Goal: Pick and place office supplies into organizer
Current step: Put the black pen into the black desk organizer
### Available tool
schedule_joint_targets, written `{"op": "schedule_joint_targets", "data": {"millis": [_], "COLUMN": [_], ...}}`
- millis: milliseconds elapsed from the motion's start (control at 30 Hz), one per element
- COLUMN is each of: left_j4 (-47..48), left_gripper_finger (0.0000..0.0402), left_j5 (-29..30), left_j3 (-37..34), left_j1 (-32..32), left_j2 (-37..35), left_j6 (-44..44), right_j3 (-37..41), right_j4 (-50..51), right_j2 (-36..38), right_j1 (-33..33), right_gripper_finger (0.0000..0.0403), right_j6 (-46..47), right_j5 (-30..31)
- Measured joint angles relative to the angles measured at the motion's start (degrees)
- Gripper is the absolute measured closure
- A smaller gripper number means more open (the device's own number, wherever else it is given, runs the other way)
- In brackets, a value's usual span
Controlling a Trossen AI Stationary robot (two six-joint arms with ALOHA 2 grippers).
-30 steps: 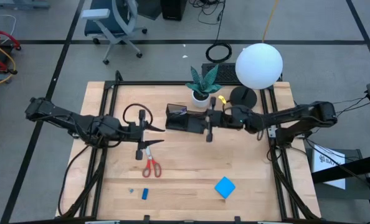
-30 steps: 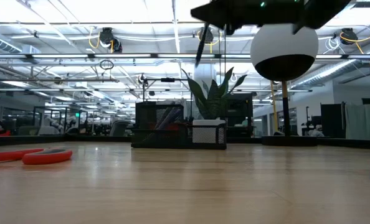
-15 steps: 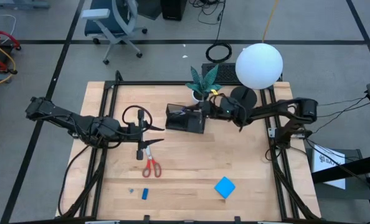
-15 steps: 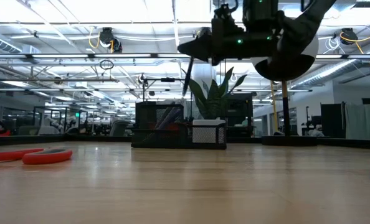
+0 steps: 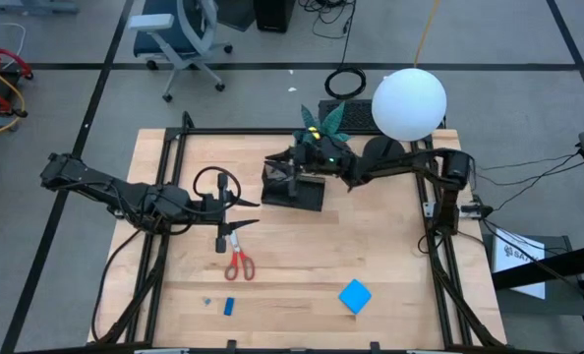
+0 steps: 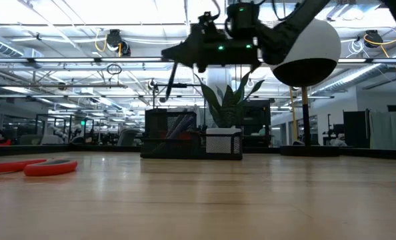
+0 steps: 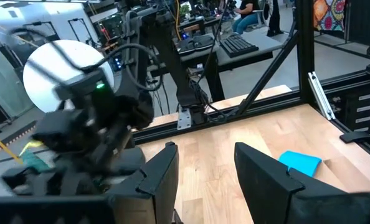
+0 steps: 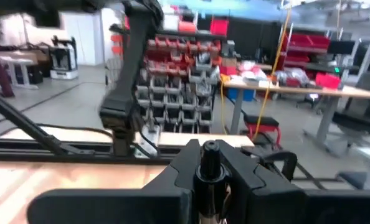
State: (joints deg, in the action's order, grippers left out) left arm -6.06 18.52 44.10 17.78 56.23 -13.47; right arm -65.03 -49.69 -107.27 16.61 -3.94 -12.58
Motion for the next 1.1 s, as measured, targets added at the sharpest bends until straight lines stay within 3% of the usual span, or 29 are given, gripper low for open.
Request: {"op": "schedule_joint_targets", "data": {"millis": [200, 733, 967, 1100], "left_j4": [0.3, 0.39, 0.85, 0.89], "left_gripper_finger": [0.0236, 0.0236, 0.0236, 0.0236], "left_j5": [-0.02, -0.15, -0.22, -0.17], "left_j3": [0.0, 0.0, 0.0, 0.0], "left_j1": [0.0, 0.0, 0.0, 0.0], "left_j2": [0.0, 0.02, 0.02, 0.02], "left_j6": [0.11, 0.21, 0.21, 0.21], "right_j3": [-6.1, -6.58, -6.45, -6.41], "right_j4": [8.02, 7.11, 6.77, 6.64], "right_j2": [-4.92, -13.82, -13.68, -10.89], "right_j1": [0.31, 3.33, 3.42, 3.2], "right_gripper_finger": [0.0373, 0.0373, 0.0282, 0.0252], "right_j6": [-1.66, -1.44, -1.49, -1.75], "right_j5": [0.33, 1.85, 2.27, 2.25]}}
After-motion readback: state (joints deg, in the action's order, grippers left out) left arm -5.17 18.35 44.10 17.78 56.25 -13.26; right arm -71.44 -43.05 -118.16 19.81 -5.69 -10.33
